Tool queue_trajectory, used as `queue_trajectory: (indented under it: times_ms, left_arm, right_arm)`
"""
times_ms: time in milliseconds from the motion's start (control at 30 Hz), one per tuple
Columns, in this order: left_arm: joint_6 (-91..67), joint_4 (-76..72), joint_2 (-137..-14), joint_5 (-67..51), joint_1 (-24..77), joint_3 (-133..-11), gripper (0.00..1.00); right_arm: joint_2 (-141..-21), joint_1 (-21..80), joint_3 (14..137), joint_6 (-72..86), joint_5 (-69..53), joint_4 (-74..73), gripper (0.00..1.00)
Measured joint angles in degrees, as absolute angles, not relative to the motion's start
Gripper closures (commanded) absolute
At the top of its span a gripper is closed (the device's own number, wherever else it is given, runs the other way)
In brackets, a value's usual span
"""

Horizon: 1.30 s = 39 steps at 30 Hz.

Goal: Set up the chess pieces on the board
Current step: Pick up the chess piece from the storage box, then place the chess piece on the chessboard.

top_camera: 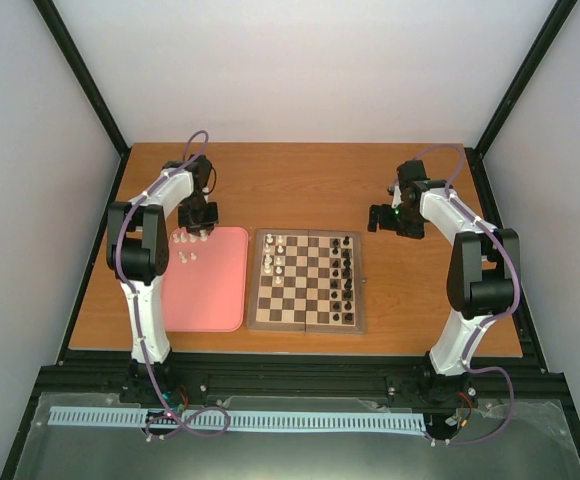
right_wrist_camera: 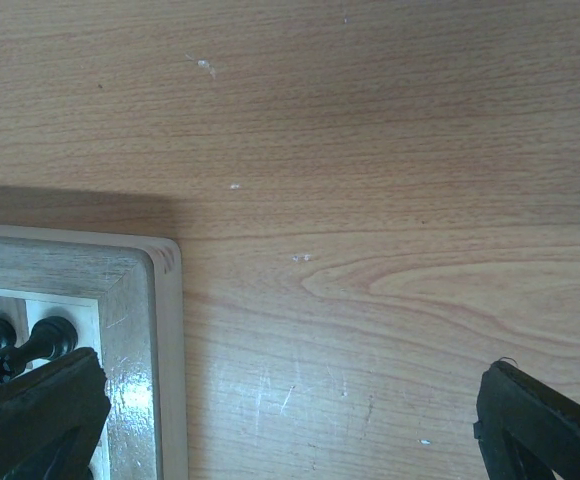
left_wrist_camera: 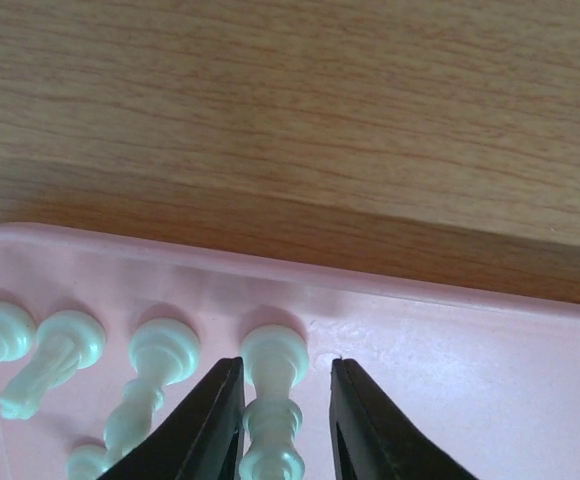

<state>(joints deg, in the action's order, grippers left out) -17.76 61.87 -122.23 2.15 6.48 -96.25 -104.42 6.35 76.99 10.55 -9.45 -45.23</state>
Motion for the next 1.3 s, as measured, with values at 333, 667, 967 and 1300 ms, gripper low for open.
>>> queue_trajectory:
  times_ms: [333,667,967,1300]
  left_arm:
    - [-17.45,62.04,-122.19,2.11,6.48,-96.25,0.99]
    - [-17.45,65.73,-111.77,-0.80,8.32,-90.74,0.99]
    - [-19.20,70.17,-94.43,-8.38,25.19,-80.55,0.98]
    - [-24.29,69.41,-97.97,-9.34,34.61,-79.02,0.96]
  right_arm:
    - [-104.42,6.35,76.99,10.55,-9.45,-45.23,0.00]
    - [-104.42,6.35,76.99,10.55,-9.39,-45.21,0.00]
    - [-104.42,6.35,76.99,10.59,-9.21,-45.17,0.00]
    - [-104.40,6.35,76.88,10.87,-9.23,-45.10,0.00]
